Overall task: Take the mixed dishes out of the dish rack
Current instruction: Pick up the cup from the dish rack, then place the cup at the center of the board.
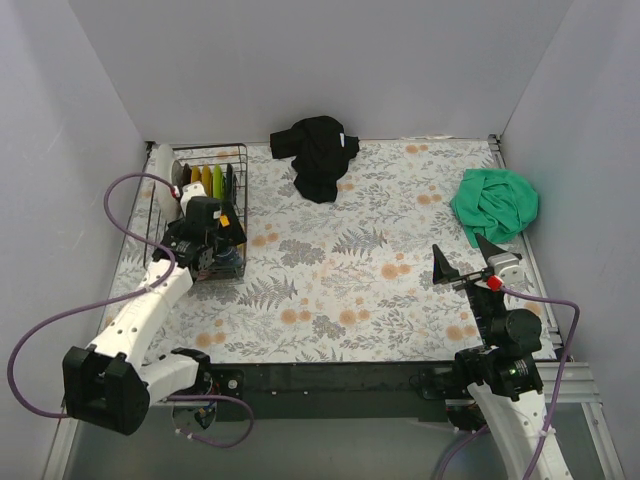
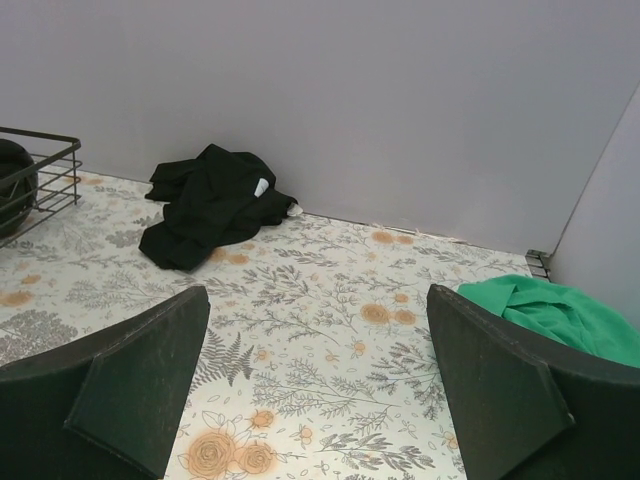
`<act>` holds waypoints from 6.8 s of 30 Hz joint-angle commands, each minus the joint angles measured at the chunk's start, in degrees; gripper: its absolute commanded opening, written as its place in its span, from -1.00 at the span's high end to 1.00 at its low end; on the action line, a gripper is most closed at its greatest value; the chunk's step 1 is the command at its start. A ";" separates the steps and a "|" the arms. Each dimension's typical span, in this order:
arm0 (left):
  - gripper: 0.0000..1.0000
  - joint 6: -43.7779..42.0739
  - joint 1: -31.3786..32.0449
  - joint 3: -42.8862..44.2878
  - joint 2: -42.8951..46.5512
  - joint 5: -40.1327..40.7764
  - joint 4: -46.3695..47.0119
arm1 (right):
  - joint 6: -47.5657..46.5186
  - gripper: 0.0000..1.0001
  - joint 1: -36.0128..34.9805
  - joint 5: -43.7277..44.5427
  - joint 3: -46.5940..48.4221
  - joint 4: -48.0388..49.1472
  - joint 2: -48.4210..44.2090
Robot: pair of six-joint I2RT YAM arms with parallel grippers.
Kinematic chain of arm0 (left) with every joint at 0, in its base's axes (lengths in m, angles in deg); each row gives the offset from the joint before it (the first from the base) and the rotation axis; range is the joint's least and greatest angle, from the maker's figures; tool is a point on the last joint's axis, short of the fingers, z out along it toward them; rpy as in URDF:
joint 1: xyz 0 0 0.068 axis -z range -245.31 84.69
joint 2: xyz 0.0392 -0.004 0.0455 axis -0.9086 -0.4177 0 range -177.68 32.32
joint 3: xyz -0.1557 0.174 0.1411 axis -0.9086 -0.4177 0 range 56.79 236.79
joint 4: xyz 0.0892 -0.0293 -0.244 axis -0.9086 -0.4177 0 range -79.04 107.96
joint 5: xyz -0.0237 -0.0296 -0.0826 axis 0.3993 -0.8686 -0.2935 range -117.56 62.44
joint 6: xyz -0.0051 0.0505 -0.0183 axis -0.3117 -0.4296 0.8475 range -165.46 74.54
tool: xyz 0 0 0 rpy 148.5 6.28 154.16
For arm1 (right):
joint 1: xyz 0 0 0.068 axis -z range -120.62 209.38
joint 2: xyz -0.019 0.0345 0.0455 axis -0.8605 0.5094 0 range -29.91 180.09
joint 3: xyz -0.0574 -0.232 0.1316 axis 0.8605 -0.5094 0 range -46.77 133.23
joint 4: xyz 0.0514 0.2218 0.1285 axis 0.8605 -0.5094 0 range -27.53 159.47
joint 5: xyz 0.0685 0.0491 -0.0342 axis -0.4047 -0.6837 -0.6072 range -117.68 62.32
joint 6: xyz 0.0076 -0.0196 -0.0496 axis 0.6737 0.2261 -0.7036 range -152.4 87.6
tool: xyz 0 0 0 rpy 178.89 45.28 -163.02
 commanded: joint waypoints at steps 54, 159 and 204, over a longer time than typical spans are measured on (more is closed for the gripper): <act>-0.25 -0.14 -13.02 4.36 -10.34 2.60 -8.52 | -0.87 -0.96 -3.86 -0.19 0.07 1.63 -3.96; -0.96 6.64 8.60 -10.76 18.21 -19.04 21.91 | 13.39 0.97 -14.41 -33.96 35.56 5.98 74.52; -0.96 -4.10 9.57 -11.90 27.98 -4.08 10.11 | -7.11 0.71 4.75 4.12 92.00 -55.06 121.19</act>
